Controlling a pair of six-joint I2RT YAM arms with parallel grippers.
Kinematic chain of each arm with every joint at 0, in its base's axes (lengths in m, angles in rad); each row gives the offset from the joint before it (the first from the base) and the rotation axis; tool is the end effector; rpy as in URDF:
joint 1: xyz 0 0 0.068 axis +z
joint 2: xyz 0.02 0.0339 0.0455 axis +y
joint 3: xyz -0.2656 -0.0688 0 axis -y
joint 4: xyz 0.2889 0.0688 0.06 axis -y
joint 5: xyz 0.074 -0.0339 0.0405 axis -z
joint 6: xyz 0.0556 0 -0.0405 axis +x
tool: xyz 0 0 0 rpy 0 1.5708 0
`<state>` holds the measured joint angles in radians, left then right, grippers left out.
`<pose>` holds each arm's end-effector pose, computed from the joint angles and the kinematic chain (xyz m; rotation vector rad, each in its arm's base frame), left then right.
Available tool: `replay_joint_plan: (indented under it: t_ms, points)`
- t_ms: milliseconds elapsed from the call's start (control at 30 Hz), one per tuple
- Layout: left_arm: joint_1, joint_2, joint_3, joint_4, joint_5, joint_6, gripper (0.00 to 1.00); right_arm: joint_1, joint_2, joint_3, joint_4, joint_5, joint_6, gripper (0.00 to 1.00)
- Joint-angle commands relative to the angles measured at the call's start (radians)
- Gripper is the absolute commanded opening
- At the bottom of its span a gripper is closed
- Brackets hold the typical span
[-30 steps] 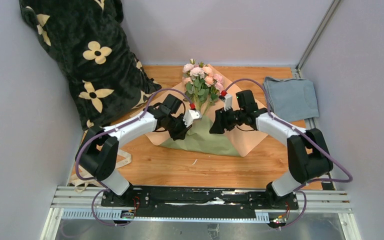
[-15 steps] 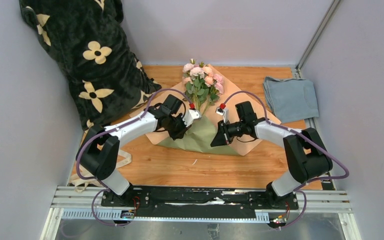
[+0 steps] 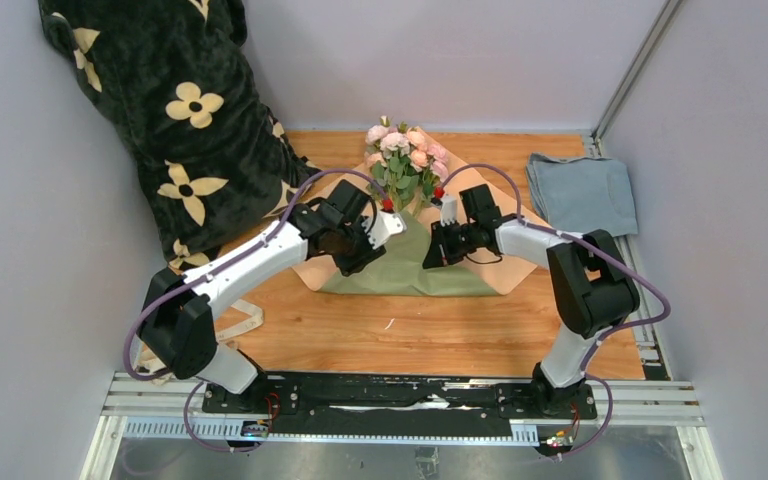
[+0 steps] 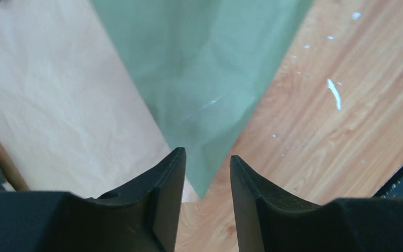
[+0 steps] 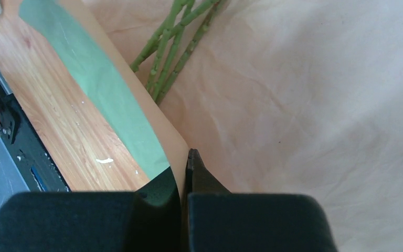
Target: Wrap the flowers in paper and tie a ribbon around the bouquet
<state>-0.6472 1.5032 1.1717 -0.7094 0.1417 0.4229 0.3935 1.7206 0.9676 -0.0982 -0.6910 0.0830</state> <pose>0.2825 -0.2233 0.2299 1.3785 2.2268 -0.2642 0.3452 0.1817 0.1345 -0.6925 2.3222 1.0531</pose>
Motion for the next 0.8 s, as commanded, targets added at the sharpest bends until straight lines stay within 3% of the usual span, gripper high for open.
replay_joint_plan:
  t_ms: [0, 133, 300, 533, 700, 767]
  points:
    - [-0.076, -0.024, -0.002, -0.091, 0.003, 0.030, 0.42, 0.006, 0.034, 0.038, -0.059, 0.057, -0.015, 0.00]
    - [-0.088, 0.061, 0.022, -0.053, 0.073, 0.017, 0.33, 0.006, 0.058, 0.081, -0.094, 0.050, -0.024, 0.00]
    - [-0.086, 0.156, -0.052, 0.163, -0.092, 0.049, 0.27, 0.005, 0.089, 0.120, -0.124, 0.044, -0.031, 0.00]
    - [-0.086, 0.181, -0.168, 0.227, -0.123, 0.069, 0.26, -0.010, 0.092, 0.134, -0.152, 0.088, -0.021, 0.00]
    - [-0.086, 0.207, -0.200, 0.250, -0.121, 0.062, 0.26, -0.027, 0.025, 0.174, -0.272, 0.296, -0.003, 0.25]
    - [-0.086, 0.217, -0.194, 0.247, -0.119, 0.055, 0.26, -0.026, -0.044, 0.177, -0.335, 0.463, 0.024, 0.27]
